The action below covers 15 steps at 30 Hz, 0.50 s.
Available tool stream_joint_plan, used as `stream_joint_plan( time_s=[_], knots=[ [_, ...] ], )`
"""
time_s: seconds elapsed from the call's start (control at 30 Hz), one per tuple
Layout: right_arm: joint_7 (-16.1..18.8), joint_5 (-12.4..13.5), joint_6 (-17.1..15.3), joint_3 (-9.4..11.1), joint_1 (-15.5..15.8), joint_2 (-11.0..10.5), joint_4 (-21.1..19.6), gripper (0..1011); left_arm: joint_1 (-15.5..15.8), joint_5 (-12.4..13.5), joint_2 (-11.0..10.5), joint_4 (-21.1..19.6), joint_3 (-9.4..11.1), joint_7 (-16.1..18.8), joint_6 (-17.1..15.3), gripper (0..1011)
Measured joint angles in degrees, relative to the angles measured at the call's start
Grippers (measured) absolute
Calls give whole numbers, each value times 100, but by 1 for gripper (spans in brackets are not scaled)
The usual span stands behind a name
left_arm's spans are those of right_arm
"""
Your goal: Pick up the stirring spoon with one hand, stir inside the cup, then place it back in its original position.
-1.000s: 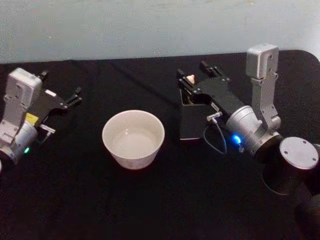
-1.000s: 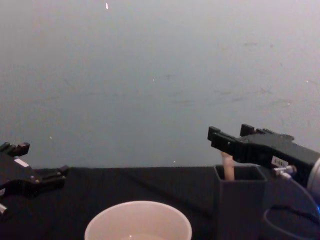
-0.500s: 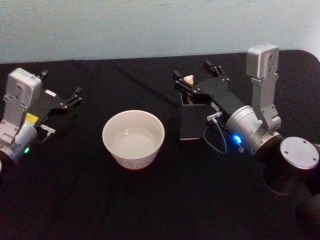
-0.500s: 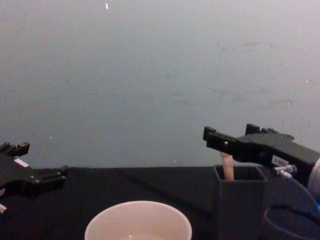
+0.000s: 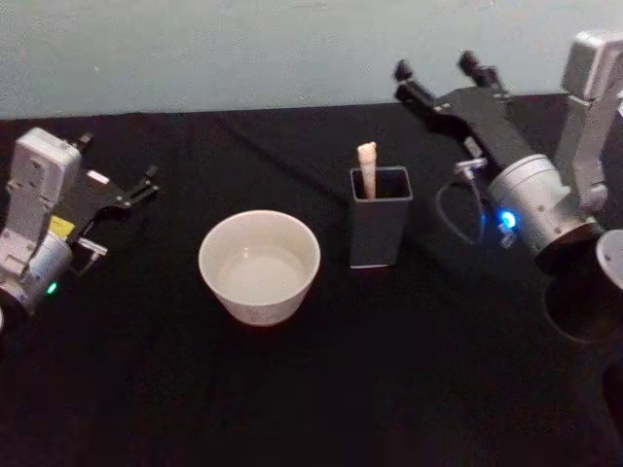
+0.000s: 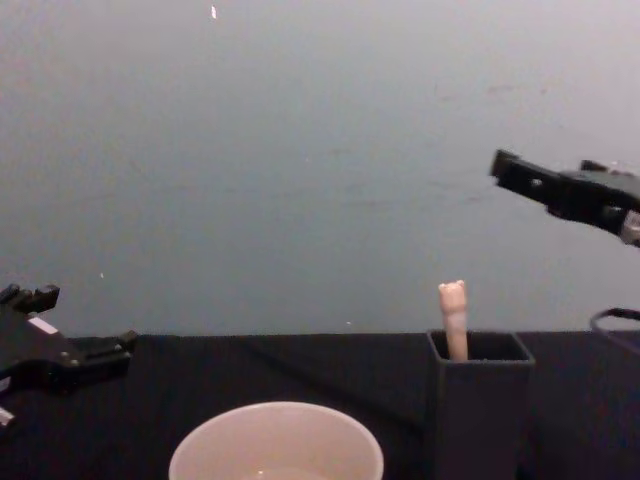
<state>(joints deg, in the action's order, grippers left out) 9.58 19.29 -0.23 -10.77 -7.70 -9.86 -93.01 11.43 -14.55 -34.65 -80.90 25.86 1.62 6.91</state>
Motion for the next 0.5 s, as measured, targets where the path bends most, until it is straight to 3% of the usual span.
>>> stream_joint_plan(
  time_s=[0.2, 0.5],
  knots=[
    [-195, -300, 50, 177, -20, -75, 327, 1002, 0, 0, 0, 0, 0, 0, 0, 1001],
    [-249, -737, -7, 152, 180, -118, 752, 1002, 0, 0, 0, 0, 0, 0, 0, 1001]
  ],
)
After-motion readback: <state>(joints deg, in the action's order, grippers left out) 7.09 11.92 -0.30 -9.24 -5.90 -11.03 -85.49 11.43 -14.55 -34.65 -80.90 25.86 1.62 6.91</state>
